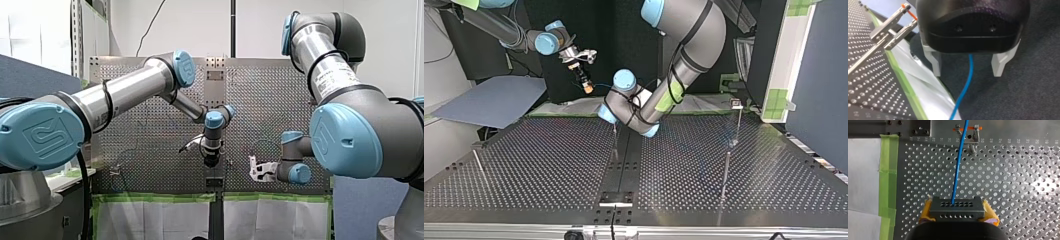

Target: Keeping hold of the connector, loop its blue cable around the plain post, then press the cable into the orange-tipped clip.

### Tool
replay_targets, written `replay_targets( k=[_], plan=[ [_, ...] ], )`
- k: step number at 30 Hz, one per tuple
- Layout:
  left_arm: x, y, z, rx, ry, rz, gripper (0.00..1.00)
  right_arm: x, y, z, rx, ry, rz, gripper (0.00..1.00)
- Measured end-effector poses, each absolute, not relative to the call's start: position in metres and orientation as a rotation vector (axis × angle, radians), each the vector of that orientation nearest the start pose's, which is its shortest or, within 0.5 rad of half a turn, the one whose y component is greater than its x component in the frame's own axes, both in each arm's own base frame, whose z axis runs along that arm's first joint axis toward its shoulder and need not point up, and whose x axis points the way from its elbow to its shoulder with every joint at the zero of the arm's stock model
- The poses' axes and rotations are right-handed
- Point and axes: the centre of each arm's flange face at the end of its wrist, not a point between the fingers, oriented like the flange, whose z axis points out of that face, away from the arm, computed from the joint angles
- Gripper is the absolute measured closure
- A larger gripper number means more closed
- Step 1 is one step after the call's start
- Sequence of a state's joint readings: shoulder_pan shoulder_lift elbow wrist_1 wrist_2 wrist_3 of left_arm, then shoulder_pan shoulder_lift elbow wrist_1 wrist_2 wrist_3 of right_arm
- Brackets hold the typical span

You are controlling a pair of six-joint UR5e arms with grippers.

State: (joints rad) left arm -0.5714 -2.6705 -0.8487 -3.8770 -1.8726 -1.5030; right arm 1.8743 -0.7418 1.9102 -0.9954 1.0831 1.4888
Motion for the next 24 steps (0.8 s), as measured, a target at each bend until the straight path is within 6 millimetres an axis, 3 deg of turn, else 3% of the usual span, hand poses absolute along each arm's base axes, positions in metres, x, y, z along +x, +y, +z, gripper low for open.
replay_targets(
  k=[6,19,24],
  plan=[
    [0.535,-0.462,0.069,0.708,2.505,0.224,0.01,0.332,-0.458,-0.025,-2.640,1.071,-2.263,1.00],
    [0.524,-0.453,-0.021,0.739,2.577,0.259,0.01,0.333,-0.457,-0.025,-2.642,1.066,-2.263,1.00],
    [0.516,-0.445,-0.046,0.736,2.601,0.271,0.01,0.333,-0.457,-0.025,-2.642,1.066,-2.264,1.00]
  ],
)
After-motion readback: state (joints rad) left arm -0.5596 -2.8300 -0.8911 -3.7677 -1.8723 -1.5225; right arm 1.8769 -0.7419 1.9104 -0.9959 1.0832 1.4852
